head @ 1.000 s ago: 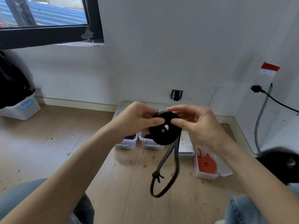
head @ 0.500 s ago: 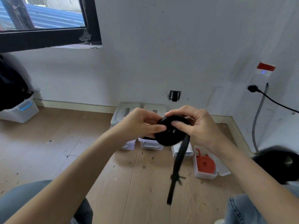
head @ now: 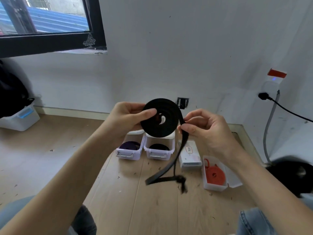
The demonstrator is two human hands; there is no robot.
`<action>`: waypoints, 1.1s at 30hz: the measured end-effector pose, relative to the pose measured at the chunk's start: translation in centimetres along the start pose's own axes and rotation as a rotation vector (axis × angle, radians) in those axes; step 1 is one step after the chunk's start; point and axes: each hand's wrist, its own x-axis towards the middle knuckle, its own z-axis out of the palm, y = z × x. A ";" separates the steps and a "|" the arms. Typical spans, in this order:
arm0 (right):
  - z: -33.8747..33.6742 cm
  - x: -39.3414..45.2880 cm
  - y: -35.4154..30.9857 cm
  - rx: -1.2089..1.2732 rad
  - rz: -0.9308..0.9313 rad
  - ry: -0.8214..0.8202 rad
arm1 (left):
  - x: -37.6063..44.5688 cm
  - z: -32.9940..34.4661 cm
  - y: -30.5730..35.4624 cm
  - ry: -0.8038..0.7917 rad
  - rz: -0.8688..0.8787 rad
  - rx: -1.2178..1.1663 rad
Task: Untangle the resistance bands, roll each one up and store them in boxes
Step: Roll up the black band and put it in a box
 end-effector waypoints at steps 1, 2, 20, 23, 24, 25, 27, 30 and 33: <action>0.4 -0.1 0.1 0.046 0.002 0.005 | -0.1 0.4 -0.2 0.010 -0.002 -0.033; 0.7 -0.1 0.4 0.113 0.010 0.019 | -0.1 0.7 -0.5 0.031 0.004 -0.055; 1.4 -0.2 0.9 -0.037 -0.024 0.072 | 0.2 2.5 -1.5 0.074 0.175 0.342; 1.3 -0.2 1.0 -0.022 -0.040 0.141 | 0.3 2.9 -1.5 0.184 0.217 0.243; 1.5 -0.2 1.0 -0.011 -0.046 0.145 | 0.3 3.1 -1.5 0.215 0.222 0.196; 1.6 -0.3 1.1 0.014 -0.049 0.141 | 0.2 3.3 -1.6 0.246 0.223 0.146; 2.2 -0.6 1.4 0.102 -0.035 0.113 | 0.0 4.0 -2.0 0.313 0.191 0.070; 2.6 -0.8 1.8 0.098 -0.028 0.118 | -0.4 4.2 -2.6 0.274 0.065 0.001; 1.8 -0.8 1.3 0.005 -0.052 0.108 | -0.4 2.2 -2.1 -0.010 0.008 0.062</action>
